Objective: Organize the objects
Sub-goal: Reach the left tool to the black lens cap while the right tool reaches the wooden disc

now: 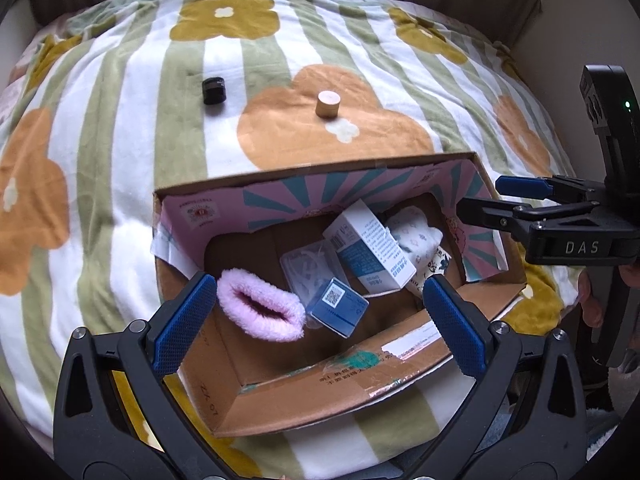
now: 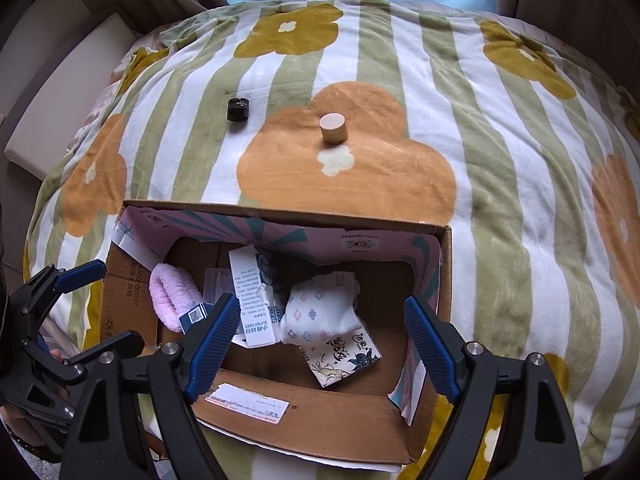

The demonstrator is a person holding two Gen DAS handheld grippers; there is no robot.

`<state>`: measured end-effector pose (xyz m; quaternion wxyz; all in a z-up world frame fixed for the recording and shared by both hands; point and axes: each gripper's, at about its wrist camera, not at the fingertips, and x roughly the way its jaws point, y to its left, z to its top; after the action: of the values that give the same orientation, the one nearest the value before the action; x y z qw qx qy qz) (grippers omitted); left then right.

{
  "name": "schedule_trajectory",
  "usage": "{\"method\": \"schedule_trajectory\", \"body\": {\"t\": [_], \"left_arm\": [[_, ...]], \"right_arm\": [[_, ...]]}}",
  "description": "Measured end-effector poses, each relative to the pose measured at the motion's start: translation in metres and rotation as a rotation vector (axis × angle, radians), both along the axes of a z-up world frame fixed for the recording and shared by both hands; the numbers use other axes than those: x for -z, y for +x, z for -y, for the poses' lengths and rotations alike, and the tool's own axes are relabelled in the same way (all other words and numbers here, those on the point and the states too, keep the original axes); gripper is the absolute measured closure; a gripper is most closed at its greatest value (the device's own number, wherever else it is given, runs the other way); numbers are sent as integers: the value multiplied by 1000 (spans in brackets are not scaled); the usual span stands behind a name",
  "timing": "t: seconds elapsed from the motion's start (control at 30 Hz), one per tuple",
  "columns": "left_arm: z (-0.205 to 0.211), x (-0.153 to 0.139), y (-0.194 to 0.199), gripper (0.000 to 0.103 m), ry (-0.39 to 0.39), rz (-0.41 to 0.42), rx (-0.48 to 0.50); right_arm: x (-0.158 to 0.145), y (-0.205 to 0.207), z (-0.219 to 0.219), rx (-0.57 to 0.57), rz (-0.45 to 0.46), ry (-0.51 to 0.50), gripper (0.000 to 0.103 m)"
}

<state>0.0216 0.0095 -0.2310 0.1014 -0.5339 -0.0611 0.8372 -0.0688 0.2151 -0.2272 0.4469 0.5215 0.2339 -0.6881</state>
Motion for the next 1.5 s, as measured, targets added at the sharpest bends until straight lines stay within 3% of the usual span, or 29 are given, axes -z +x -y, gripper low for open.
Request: {"method": "schedule_trajectory", "body": {"t": [0.13, 0.27, 0.6, 0.73, 0.93, 1.03, 1.17, 1.4, 1.5], "left_arm": [[6, -14, -16, 0, -16, -28, 15], [15, -35, -37, 0, -73, -109, 9], [53, -54, -128, 0, -115, -168, 3], [69, -35, -173, 0, -110, -124, -10], [96, 23, -232, 0, -3, -34, -60], [97, 50, -255, 0, -23, -17, -59], [96, 78, -273, 1, -48, -5, -56], [98, 112, -290, 19, -30, 33, -50], [96, 120, -291, 21, -26, 36, -42]], "right_arm": [[-12, -3, 11, 0, -12, -9, 22], [-22, -8, 26, 15, -61, -14, 22], [-28, -34, 90, 37, -65, -30, 22], [-22, -49, 120, 50, -60, -37, 22], [9, -75, 163, 79, -26, 0, 22], [29, -85, 177, 82, -10, 33, 22], [57, -97, 188, 103, 6, 90, 22], [84, -107, 195, 135, 10, 138, 22], [90, -107, 198, 136, -12, 157, 27]]}}
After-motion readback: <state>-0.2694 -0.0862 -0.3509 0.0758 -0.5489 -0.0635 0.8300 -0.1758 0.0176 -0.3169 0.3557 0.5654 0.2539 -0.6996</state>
